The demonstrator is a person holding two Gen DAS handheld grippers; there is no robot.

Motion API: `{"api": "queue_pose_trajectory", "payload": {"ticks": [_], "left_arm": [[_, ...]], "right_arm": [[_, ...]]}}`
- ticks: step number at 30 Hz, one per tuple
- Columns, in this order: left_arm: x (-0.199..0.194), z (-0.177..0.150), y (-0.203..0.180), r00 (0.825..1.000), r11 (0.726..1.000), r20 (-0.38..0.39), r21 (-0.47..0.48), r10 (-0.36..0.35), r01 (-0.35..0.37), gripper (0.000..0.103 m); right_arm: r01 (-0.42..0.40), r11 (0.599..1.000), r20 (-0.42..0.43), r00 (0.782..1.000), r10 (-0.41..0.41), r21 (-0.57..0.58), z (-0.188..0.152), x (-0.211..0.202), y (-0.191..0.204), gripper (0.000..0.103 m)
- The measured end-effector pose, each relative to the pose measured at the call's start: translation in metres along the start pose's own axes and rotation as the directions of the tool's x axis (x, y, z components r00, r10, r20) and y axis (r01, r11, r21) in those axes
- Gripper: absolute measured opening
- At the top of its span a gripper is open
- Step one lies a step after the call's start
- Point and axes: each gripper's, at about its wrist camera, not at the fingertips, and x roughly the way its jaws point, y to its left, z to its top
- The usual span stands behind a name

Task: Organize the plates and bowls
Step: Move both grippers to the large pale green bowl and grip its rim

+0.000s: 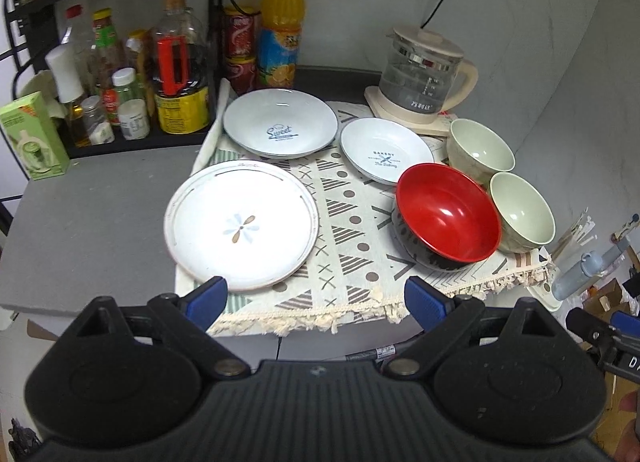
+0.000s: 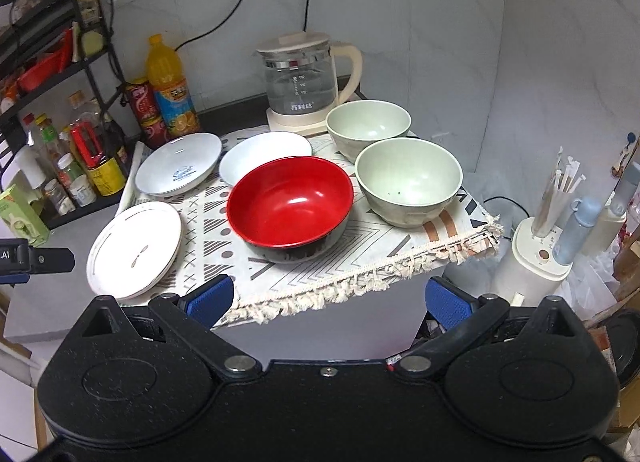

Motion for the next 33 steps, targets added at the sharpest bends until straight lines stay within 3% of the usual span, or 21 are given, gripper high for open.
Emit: {"api": "queue_pose_trajectory", "payload": {"ticks": [12,21,26,33], "left_arm": [[0.075,0.052,-0.028,0.991,0.998,-0.13,0.057,0.012,-0.005,0.094],[0.119,0.102,-0.056,0.984,0.991,-0.173,0.126,-0.031,0.054,0.094],[0.146,0.132,-0.079,0.98,0.978,-0.192,0.19,-0.053,0.091,0.094],[0.183,0.164,-0.127,0.969,0.935,-0.229,0.317,-0.088,0.16,0.094]], "right_arm": [[0.014,0.999,-0.108,0.994,-0.009,0.047,0.036,0.064,-0.02,0.103],[0.061,0.992,-0.156,0.987,-0.044,0.108,0.059,0.096,-0.037,0.103],[0.093,0.981,-0.171,0.983,-0.064,0.169,0.071,0.107,-0.054,0.103],[0.141,0.958,-0.171,0.98,-0.1,0.25,0.085,0.119,-0.076,0.103]]}}
